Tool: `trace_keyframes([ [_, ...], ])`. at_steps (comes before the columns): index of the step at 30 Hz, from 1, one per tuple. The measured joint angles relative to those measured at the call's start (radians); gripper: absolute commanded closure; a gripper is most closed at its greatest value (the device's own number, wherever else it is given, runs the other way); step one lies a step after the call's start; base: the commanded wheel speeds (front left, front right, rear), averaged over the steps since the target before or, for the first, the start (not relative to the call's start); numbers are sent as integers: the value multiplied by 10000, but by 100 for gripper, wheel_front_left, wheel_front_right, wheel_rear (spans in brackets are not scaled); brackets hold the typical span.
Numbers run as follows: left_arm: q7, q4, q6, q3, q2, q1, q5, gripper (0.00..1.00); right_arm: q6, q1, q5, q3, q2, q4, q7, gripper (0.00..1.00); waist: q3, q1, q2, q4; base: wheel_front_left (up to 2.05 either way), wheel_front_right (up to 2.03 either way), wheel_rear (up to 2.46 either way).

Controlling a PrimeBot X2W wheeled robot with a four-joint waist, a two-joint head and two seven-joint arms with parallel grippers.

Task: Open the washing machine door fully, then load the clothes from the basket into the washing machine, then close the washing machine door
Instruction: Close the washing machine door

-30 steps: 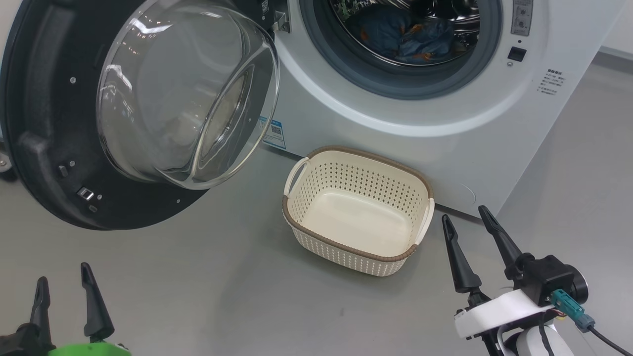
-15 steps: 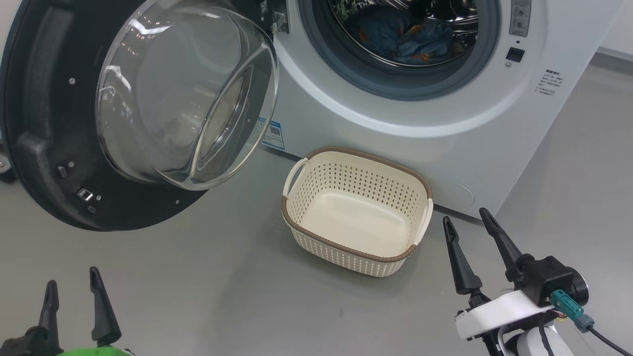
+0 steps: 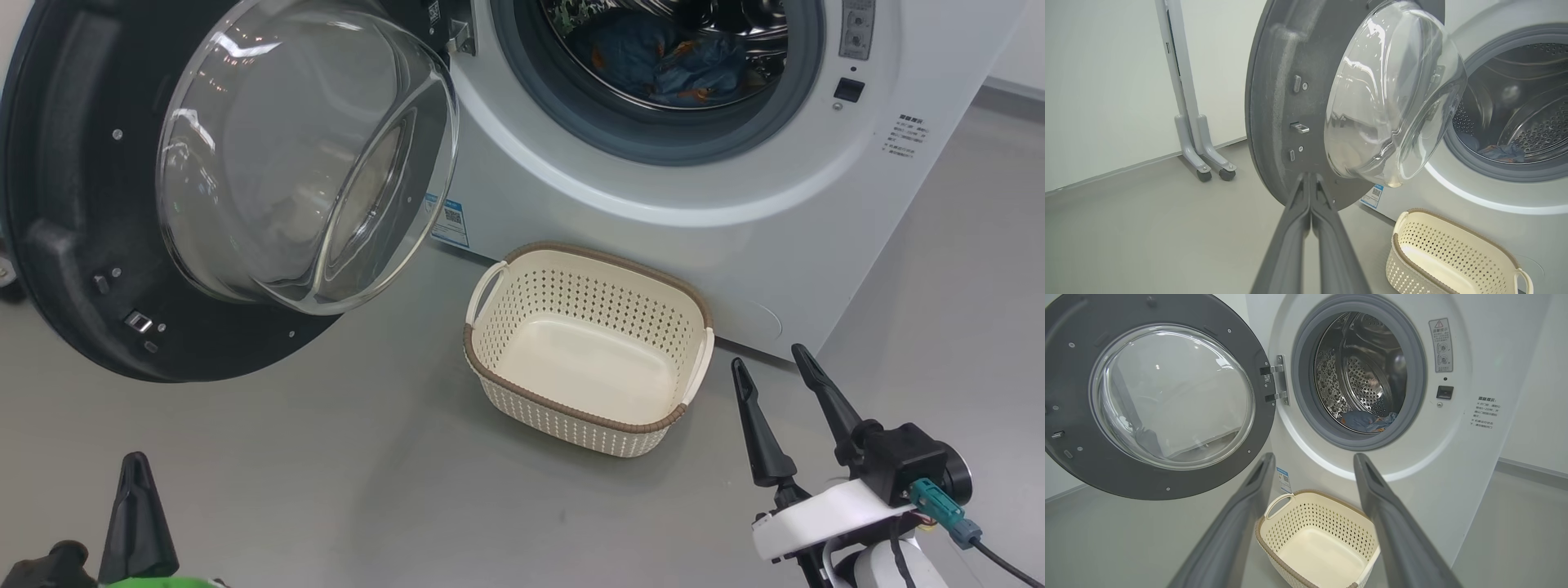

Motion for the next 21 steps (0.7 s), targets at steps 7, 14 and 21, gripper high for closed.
trace_keyframes([
  [7, 0, 19, -180, -15, 0, -13, -1118, 100, 50, 1, 6, -59, 0, 0, 0, 0, 4, 0, 0, -16, 0, 0, 0],
  [14, 0, 12, -456, 230, 0, -56, -2080, 100, 52, 3, 8, -98, 0, -6, 0, 0, 20, 0, 0, -25, 0, 0, 0],
  [21, 0, 128, -928, 625, -8, -331, -4052, 100, 52, 4, 23, -146, 0, -13, 0, 0, 57, 0, 0, -19, 0, 0, 0],
])
